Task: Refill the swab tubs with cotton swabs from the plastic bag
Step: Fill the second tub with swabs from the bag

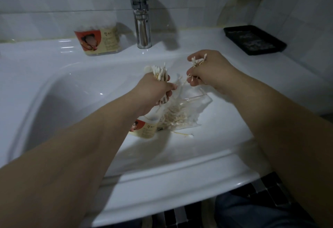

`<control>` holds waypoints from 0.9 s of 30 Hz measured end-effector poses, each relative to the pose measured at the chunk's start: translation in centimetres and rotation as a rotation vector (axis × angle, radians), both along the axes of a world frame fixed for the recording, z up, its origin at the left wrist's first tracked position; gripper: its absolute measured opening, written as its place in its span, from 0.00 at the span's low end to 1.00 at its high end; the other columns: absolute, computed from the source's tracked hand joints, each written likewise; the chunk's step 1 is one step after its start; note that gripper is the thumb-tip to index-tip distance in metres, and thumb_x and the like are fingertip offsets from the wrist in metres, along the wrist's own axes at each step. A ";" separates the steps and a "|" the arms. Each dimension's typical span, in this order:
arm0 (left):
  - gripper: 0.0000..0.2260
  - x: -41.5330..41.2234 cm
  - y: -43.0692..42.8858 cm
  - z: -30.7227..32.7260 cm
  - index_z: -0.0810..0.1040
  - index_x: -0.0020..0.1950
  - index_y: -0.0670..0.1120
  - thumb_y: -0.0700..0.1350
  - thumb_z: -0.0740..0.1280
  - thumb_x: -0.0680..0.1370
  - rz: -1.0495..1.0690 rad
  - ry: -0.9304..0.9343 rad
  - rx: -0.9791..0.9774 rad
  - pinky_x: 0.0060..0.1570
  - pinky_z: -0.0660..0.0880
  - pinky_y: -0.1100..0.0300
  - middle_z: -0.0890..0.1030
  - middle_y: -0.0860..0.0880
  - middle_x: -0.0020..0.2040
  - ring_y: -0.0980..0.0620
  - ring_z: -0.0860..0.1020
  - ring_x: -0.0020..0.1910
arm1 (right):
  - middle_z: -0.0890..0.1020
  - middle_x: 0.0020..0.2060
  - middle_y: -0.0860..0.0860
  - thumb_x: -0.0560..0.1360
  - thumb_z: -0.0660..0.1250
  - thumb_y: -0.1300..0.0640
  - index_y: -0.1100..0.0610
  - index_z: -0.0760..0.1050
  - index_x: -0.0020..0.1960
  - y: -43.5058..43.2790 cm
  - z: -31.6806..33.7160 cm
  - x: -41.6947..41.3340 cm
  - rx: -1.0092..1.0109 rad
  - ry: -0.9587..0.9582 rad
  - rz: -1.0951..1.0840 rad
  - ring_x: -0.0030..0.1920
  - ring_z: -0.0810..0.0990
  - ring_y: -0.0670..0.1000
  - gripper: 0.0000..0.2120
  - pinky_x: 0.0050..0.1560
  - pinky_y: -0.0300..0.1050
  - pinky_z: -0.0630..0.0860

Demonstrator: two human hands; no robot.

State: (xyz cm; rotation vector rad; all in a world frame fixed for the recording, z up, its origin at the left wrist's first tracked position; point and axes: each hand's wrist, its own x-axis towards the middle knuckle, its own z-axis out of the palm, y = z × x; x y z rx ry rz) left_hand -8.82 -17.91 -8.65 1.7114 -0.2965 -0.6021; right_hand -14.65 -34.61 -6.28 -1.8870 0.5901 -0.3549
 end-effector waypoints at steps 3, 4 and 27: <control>0.06 -0.2 0.0 0.2 0.75 0.49 0.46 0.35 0.66 0.80 0.020 0.058 -0.057 0.39 0.71 0.55 0.74 0.45 0.37 0.50 0.73 0.33 | 0.83 0.49 0.64 0.69 0.74 0.72 0.55 0.81 0.54 0.4 -0.1 0.0 0.044 -0.001 0.068 0.37 0.86 0.58 0.18 0.46 0.57 0.86; 0.05 -0.2 0.0 0.3 0.75 0.49 0.46 0.37 0.65 0.81 0.018 0.051 -0.055 0.41 0.71 0.53 0.74 0.45 0.37 0.50 0.72 0.34 | 0.83 0.47 0.65 0.71 0.73 0.73 0.57 0.79 0.58 0.6 0.0 -0.2 0.059 0.004 0.112 0.36 0.85 0.57 0.19 0.43 0.52 0.86; 0.08 0.6 -0.4 -0.6 0.82 0.48 0.45 0.48 0.68 0.82 0.087 -0.079 -0.109 0.36 0.75 0.58 0.82 0.48 0.38 0.51 0.79 0.34 | 0.86 0.41 0.62 0.77 0.71 0.69 0.64 0.76 0.67 1.7 0.0 -0.9 0.100 0.056 0.383 0.39 0.85 0.54 0.19 0.45 0.43 0.84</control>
